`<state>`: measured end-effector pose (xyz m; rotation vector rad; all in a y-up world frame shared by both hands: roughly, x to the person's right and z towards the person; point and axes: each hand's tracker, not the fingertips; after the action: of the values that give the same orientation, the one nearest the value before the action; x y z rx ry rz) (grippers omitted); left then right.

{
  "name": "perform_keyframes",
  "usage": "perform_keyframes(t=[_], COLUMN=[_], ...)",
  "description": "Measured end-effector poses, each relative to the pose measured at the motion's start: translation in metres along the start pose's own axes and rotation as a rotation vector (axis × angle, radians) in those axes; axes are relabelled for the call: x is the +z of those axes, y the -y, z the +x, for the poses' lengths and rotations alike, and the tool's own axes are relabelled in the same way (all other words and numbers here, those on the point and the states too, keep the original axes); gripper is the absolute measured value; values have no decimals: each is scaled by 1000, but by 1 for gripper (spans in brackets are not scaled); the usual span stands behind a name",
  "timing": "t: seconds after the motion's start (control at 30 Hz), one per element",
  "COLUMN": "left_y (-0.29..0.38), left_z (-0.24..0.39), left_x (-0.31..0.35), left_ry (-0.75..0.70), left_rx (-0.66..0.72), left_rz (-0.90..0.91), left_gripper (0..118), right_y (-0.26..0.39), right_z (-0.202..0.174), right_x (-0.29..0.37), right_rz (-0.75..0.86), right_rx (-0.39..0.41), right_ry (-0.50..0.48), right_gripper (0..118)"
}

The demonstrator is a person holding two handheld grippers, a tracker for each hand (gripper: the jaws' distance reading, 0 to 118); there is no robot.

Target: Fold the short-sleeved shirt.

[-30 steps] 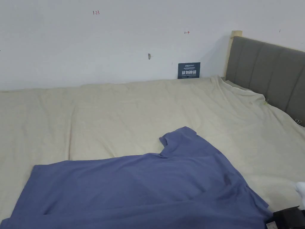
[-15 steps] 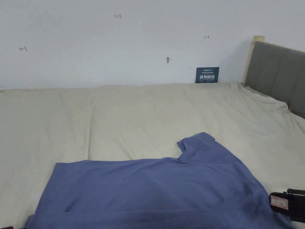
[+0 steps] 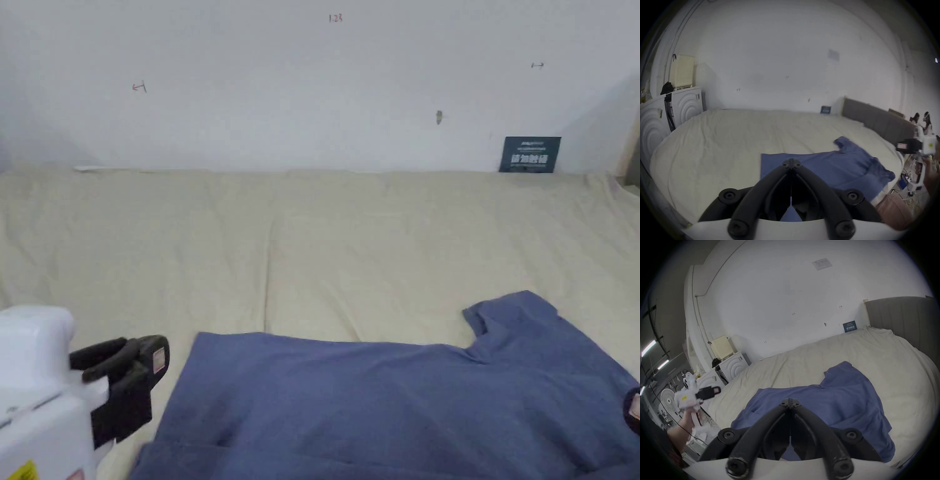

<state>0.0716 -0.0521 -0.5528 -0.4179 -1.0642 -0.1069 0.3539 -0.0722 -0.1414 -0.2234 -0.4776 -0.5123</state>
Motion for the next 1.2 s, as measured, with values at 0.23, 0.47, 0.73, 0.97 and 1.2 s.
perform_keyframes(t=[0.23, 0.47, 0.73, 0.97, 1.2], left_y=[-51, -31, -5, -1, -5], left_z=[-72, -93, -109, -70, -66], left_x=[-173, -282, -324, -316, -306], left_ry=[73, 69, 11, 4, 0], left_rx=[85, 46, 90, -272, -326], left_rz=[-335, -534, -646, -679, -657], left_gripper=[1, 117, 109, 81, 3], right_y=[-5, -2, 4, 14, 10], right_z=[16, 38, 48, 47, 45], right_x=[-33, -55, -77, -97, -105], right_rz=[-52, -113, -188, -248, -247], right_rx=[-11, -71, -78, -55, -82], right_ry=[18, 21, 33, 30, 11], right_gripper=[0, 0, 0, 0, 0])
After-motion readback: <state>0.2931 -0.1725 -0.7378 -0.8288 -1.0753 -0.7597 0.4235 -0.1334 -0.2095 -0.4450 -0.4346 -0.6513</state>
